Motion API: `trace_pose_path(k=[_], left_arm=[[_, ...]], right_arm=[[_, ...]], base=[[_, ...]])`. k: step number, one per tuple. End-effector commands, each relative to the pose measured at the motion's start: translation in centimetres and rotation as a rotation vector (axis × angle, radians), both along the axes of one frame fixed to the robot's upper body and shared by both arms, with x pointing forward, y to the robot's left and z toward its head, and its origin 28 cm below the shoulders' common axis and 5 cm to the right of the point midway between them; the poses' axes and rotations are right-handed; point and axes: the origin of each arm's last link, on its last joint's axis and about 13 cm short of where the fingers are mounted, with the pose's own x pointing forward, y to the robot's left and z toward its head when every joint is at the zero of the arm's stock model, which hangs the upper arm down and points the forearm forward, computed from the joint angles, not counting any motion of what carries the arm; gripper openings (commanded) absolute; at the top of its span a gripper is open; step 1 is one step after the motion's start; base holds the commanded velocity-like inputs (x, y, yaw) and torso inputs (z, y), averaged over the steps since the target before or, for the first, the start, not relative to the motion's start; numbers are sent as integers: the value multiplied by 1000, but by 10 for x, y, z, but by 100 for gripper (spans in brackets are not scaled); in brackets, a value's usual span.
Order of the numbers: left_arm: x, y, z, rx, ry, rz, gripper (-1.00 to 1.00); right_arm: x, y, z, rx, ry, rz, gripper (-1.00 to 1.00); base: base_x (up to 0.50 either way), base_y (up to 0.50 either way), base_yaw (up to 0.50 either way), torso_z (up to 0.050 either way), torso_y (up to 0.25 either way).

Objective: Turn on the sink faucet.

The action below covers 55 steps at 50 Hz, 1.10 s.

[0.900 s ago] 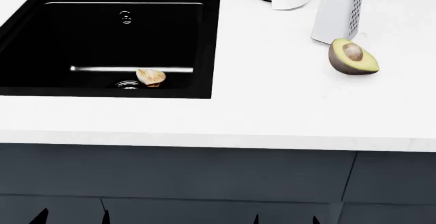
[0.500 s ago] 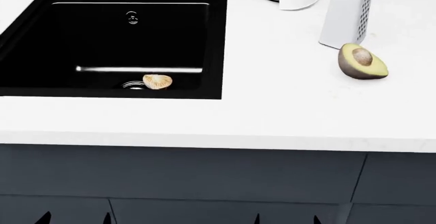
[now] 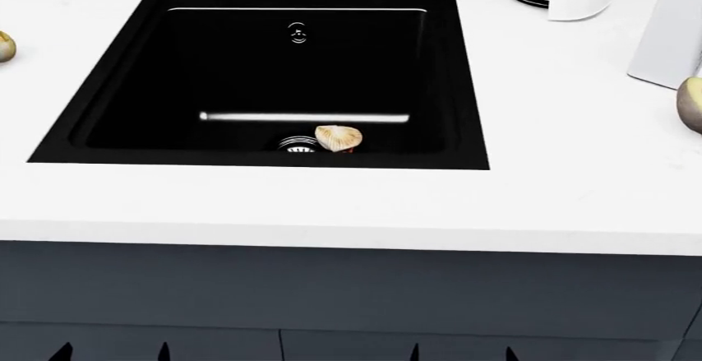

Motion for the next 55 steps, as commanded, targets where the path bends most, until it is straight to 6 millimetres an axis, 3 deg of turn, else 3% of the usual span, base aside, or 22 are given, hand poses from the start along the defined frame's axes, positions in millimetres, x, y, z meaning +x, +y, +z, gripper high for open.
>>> trace_pose_path(k=[1,7,18,55], left_arm=[[1,-1,0,0,4,5,100],[-1,-1,0,73,-4,7,100],[0,2,3,9,-21,32,100],[-2,-1,4,14,-58,6,100]], right_arm=[[-1,-1,0,2,-3,-13,100],[0,-1,0,2,0,-14,100],[1,-1,0,0,-3,-5,100],[1,0,1,-26,-14,11,100]], base=[[0,0,0,0,0],[0,0,0,0,0],[0,0,0,0,0],[0,0,0,50,0]])
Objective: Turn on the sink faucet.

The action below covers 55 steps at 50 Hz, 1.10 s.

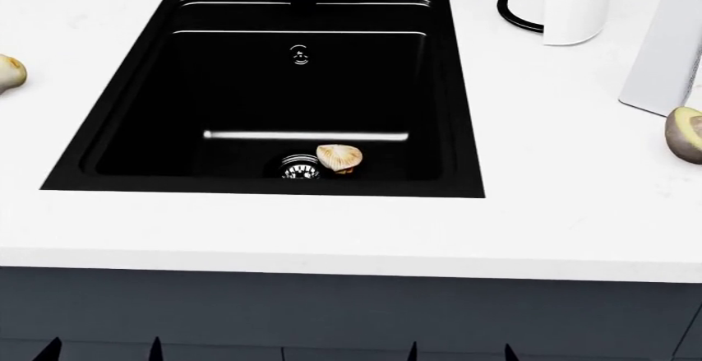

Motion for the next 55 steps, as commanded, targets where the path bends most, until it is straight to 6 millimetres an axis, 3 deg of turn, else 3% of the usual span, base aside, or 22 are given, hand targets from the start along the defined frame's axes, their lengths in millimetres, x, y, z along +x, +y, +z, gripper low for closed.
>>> trace_pose_path(k=[1,15,19,25,32,36,39,42,44,51,55], left_arm=[[1,0,-2,-23,40,15,100],[0,-2,4,-66,46,-22,100],[2,2,26,-62,3,-14,100],[22,-4,71,-9,39,-97,100],[24,0,126,6,-43,-136,100],[39,2,150,37,-74,-144,100],[53,5,166,63,-78,-152,100],[72,10,181,98,-81,-120,100],[78,14,190,97,-88,-109,100],[94,19,185,103,-53,-90,100],[91,19,177,91,-41,-90,100]], right_arm=[[0,0,-1,-4,-1,5,100],[3,3,3,33,2,26,100],[13,2,33,-11,-46,41,100],[32,-8,84,-49,-66,33,100],[36,-14,137,-64,-127,49,100],[46,-22,169,-103,-163,46,100],[56,-27,182,-74,-153,60,100],[65,-30,186,-107,-60,51,100],[67,-30,191,-127,-88,68,100],[69,-35,192,-143,-118,100,100],[70,-38,184,-108,-98,104,100]], base=[[0,0,0,0,0],[0,0,0,0,0],[0,0,0,0,0],[0,0,0,0,0],[0,0,0,0,0],[0,0,0,0,0],[0,0,0,0,0],[0,0,0,0,0],[0,0,0,0,0],[97,16,0,0,0],[367,84,0,0,0]])
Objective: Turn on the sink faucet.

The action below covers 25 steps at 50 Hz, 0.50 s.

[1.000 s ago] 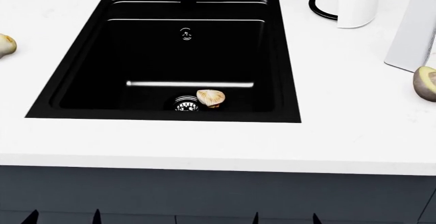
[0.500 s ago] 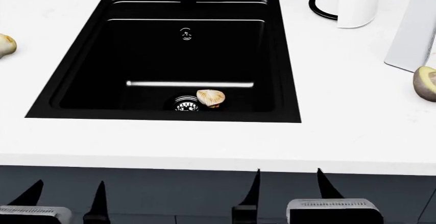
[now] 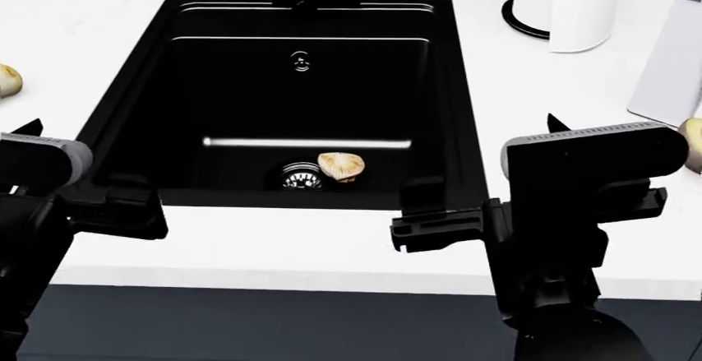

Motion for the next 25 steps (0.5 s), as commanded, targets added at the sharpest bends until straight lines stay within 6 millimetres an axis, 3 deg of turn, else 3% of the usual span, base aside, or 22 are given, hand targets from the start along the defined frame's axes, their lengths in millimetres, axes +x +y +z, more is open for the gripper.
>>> trace_pose_path(k=[1,7,18,25], left_arm=[[13,8,10,14,18,17,100],[11,13,-4,8,45,35,100],[7,15,-11,8,56,39,100],[9,14,-8,13,51,45,100]], right_arm=[[4,-8,8,1,12,29,100],[2,-15,7,15,3,10,100],[1,-14,0,40,7,21,100],[1,-13,1,52,9,37,100]], base=[[410,86,0,0,0],[473,10,0,0,0],[489,7,0,0,0],[500,228,0,0,0]])
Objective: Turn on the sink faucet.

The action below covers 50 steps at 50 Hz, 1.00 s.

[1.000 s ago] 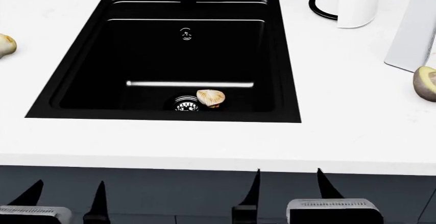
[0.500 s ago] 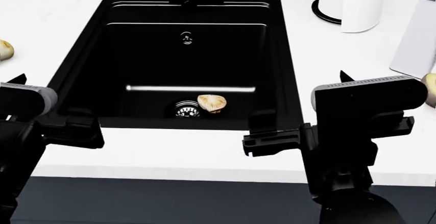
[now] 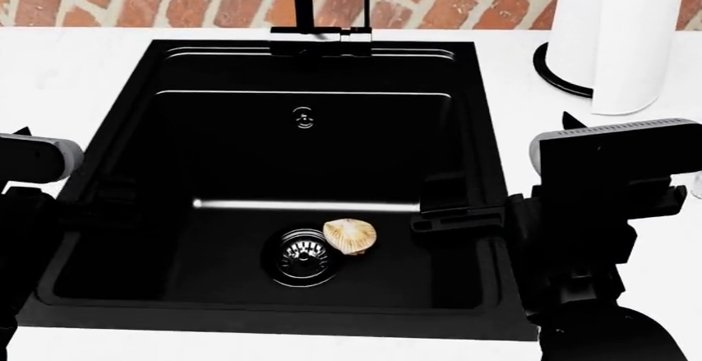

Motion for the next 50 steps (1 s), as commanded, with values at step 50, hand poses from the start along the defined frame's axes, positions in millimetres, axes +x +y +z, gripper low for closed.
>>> trace_pose_path(k=[50], left_arm=[[21,6,-3,-18,34,27,100]], right_arm=[[54,13,-10,103,144,135,100]], base=[[404,50,0,0,1]])
